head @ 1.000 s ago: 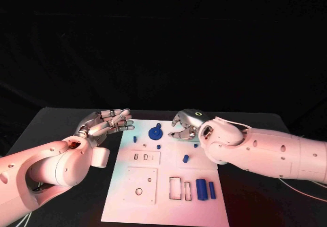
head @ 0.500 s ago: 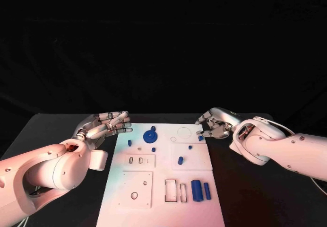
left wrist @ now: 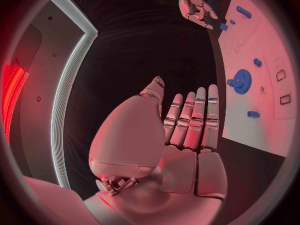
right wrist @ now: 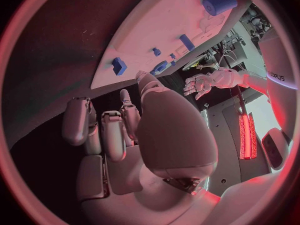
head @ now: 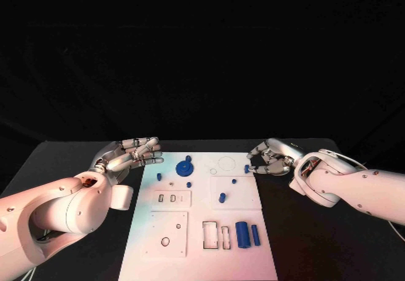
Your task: Assemble the parts on the task board
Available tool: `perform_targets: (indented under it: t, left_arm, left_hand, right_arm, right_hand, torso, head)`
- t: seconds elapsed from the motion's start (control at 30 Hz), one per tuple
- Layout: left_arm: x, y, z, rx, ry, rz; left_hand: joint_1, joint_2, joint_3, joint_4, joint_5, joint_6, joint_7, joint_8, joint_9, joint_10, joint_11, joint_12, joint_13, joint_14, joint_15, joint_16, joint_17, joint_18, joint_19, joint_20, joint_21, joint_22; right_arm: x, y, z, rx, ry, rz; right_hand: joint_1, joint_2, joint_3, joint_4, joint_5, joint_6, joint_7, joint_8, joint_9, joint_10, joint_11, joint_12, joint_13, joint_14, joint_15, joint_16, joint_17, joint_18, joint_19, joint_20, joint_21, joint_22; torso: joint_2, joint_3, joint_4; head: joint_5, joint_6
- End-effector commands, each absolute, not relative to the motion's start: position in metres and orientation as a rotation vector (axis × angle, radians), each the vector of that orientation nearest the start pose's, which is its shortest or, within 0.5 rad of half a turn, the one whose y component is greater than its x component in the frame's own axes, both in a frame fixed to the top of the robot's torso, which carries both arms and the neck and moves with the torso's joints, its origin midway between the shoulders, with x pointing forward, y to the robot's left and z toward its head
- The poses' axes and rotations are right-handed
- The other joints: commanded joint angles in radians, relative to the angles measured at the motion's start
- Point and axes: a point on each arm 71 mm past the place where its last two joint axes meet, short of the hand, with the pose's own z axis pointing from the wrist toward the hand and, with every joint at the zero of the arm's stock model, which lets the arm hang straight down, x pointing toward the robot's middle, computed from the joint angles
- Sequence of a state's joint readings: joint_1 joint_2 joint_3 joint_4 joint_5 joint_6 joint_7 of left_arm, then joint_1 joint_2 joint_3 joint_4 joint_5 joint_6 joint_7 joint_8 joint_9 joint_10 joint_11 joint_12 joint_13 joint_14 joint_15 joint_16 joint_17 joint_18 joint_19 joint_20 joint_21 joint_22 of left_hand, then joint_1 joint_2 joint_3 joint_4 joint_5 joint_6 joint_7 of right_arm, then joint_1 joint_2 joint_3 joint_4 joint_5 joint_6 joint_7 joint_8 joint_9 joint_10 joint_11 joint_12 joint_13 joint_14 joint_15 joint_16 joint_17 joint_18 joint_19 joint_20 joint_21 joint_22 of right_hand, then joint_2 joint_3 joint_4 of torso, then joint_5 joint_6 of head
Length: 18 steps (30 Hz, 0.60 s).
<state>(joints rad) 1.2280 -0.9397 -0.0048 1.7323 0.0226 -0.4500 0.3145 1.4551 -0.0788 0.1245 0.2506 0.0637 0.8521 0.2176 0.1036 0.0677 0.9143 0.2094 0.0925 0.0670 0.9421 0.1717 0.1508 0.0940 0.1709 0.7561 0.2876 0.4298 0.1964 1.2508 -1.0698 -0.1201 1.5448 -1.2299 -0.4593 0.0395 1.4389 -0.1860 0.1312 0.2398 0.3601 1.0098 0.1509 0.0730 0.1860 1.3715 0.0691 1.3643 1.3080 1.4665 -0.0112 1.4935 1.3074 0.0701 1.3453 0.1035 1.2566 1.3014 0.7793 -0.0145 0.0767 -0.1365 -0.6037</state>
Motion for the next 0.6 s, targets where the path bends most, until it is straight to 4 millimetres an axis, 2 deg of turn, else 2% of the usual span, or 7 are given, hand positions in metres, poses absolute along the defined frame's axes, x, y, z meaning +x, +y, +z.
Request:
perform_targets:
  t: [0.03, 0.23, 0.5, 0.6]
  left_arm:
    - [0.459, 0.2, -0.143, -1.161, 1.422, -1.54]
    - [0.459, 0.2, -0.143, -1.161, 1.422, -1.54]
    - [0.459, 0.201, -0.143, -1.162, 1.421, -1.539]
    - [0.459, 0.201, -0.143, -1.162, 1.422, -1.54]
  left_hand:
    - [0.003, 0.003, -0.002, -0.004, -0.005, -0.003, 0.042, -0.006, -0.002, -0.002, 0.003, -0.006, -0.001, -0.005, 0.0, -0.006, 0.0, 0.005, -0.007, -0.003, 0.005, 0.001]
    - [0.003, 0.003, -0.002, -0.004, -0.005, -0.003, 0.042, -0.006, -0.002, -0.002, 0.003, -0.006, -0.001, -0.005, 0.0, -0.006, 0.0, 0.005, -0.007, -0.003, 0.005, 0.001]
    - [0.003, 0.003, -0.002, -0.004, -0.005, -0.003, 0.042, -0.006, -0.002, -0.002, 0.003, -0.006, -0.001, -0.005, 0.0, -0.006, 0.0, 0.005, -0.007, -0.003, 0.005, 0.001]
    - [0.003, 0.003, -0.002, -0.004, -0.005, -0.003, 0.042, -0.006, -0.002, -0.002, 0.003, -0.006, -0.001, -0.005, 0.0, -0.006, 0.0, 0.005, -0.007, -0.003, 0.005, 0.001]
  right_arm:
    - [0.473, -0.307, -0.178, 0.065, 1.588, 0.63]
    - [0.476, -0.308, -0.187, 0.064, 1.597, 0.606]
    - [0.477, -0.305, -0.193, 0.062, 1.604, 0.592]
    - [0.479, -0.305, -0.194, 0.064, 1.601, 0.586]
  right_hand:
    - [0.006, 0.0, -0.007, -0.001, 0.007, -0.009, 0.001, -0.005, -0.001, 0.011, -0.001, 0.007, 0.052, 0.065, 0.007, 0.007, 0.118, 0.01, 0.008, 0.001, 0.008, 0.005]
    - [0.006, 0.003, -0.008, 0.002, 0.017, -0.009, 0.001, -0.003, -0.001, 0.016, -0.001, 0.012, 0.056, 0.069, 0.007, 0.013, 0.13, 0.008, 0.018, 0.0, 0.018, 0.014]
    - [0.006, 0.006, -0.008, 0.003, 0.022, -0.008, 0.0, -0.002, 0.0, 0.02, -0.002, 0.016, 0.059, 0.071, 0.006, 0.016, 0.136, 0.006, 0.023, 0.0, 0.023, 0.019]
    - [0.009, 0.016, -0.003, 0.004, 0.012, -0.003, -0.001, 0.001, 0.001, 0.025, -0.003, 0.019, 0.061, 0.074, 0.005, 0.019, 0.143, 0.005, 0.028, -0.001, 0.027, 0.023]
  torso:
    - [0.002, 0.0007, 0.0022]
    - [0.001, -0.0005, 0.0033]
    - [0.001, -0.0001, 0.0]
    - [0.001, 0.0001, -0.0005]
  head:
    - [0.001, -0.002]
    - [0.002, -0.007]
    - [0.006, -0.01]
    - [0.005, -0.01]
